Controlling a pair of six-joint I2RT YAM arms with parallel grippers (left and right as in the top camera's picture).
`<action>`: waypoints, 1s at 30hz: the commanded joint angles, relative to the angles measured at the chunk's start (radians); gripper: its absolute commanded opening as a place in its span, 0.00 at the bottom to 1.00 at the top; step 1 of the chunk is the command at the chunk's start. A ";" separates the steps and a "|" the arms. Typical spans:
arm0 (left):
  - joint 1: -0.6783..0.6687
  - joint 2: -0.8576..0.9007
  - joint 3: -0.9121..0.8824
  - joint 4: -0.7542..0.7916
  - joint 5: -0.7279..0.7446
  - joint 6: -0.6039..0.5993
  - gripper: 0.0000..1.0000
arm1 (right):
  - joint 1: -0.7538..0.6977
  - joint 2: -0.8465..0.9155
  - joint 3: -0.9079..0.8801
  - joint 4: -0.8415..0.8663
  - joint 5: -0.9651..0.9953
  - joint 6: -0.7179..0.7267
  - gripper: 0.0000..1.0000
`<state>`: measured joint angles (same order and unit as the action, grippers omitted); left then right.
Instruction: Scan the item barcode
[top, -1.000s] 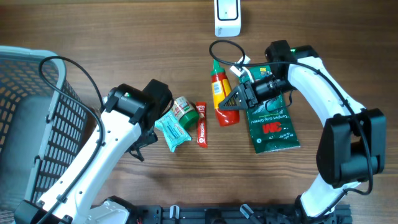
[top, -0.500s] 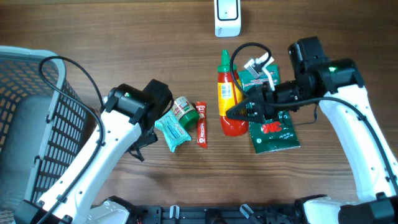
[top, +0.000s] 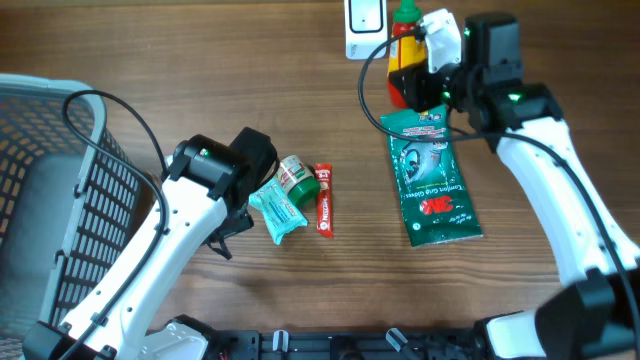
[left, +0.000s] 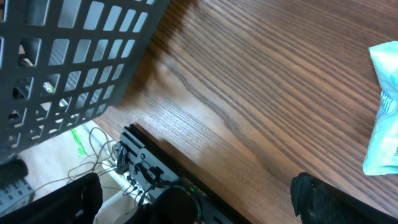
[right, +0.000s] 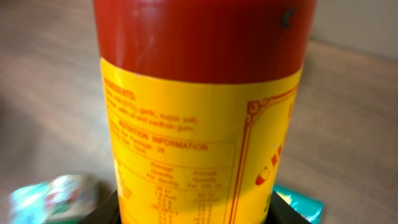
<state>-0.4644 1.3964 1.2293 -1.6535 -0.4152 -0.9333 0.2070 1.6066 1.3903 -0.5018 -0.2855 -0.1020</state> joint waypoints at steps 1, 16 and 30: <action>0.003 -0.011 0.000 0.000 -0.013 -0.017 1.00 | 0.000 0.103 0.022 0.140 0.177 -0.056 0.33; 0.003 -0.011 0.000 0.000 -0.013 -0.016 1.00 | 0.100 0.473 0.230 0.516 0.704 -0.685 0.30; 0.003 -0.011 0.000 0.000 -0.013 -0.016 1.00 | 0.119 0.727 0.322 0.836 0.753 -1.166 0.29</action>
<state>-0.4644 1.3964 1.2293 -1.6531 -0.4149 -0.9329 0.3153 2.2963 1.6783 0.3157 0.4465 -1.1580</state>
